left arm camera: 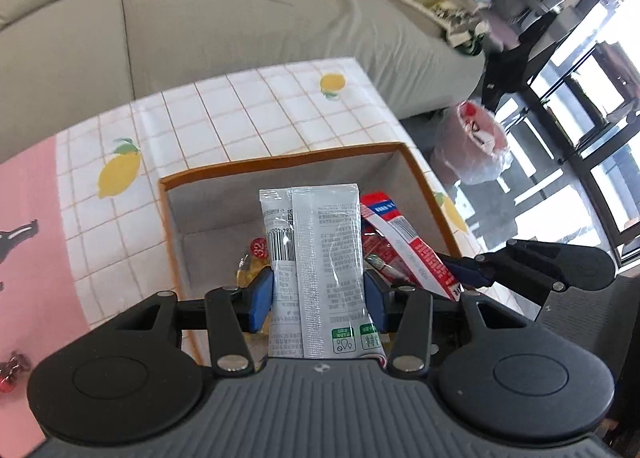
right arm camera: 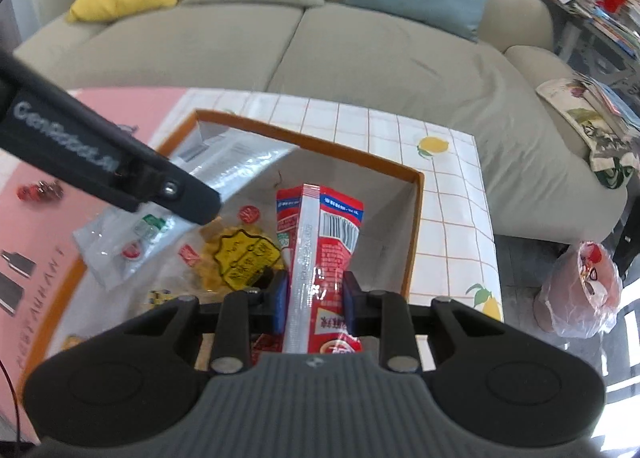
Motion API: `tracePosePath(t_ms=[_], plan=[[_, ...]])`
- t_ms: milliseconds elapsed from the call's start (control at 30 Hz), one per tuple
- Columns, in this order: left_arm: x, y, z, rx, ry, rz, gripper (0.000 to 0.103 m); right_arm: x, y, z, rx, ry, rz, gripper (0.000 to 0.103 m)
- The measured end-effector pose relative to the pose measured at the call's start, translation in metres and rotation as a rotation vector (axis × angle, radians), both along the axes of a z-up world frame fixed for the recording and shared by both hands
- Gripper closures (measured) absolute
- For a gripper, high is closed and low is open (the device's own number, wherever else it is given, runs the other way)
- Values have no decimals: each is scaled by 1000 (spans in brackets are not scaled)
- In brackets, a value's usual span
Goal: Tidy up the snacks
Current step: 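Carry the white sachet and red packs into the orange box and open both tools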
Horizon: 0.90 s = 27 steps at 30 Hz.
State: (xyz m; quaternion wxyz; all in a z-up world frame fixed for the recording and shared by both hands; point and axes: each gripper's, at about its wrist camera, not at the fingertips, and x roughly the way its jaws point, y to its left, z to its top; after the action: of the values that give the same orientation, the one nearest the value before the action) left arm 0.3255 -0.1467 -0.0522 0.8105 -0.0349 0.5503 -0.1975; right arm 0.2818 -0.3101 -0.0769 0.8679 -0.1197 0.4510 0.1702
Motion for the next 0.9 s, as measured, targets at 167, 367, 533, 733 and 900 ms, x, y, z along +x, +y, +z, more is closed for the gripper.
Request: tracePosePath(t_ms=[167,367,533,733,900], plan=[[18,-9,-19,30,57,19,49,22,5,-15,-68,29,43,77],[26,-15,-40,47,92,42,48,28,17,-25,-120,31,130,76],[24,-16,-51,81,110,33,48,23,22,-36,-161,36,190,75],[23,-21,-61,112,151,12,47,15,23,-42,-177,38,243,71],[21,-23,-67,133,170,13,47,15,24,-44,-201,36,262,69]])
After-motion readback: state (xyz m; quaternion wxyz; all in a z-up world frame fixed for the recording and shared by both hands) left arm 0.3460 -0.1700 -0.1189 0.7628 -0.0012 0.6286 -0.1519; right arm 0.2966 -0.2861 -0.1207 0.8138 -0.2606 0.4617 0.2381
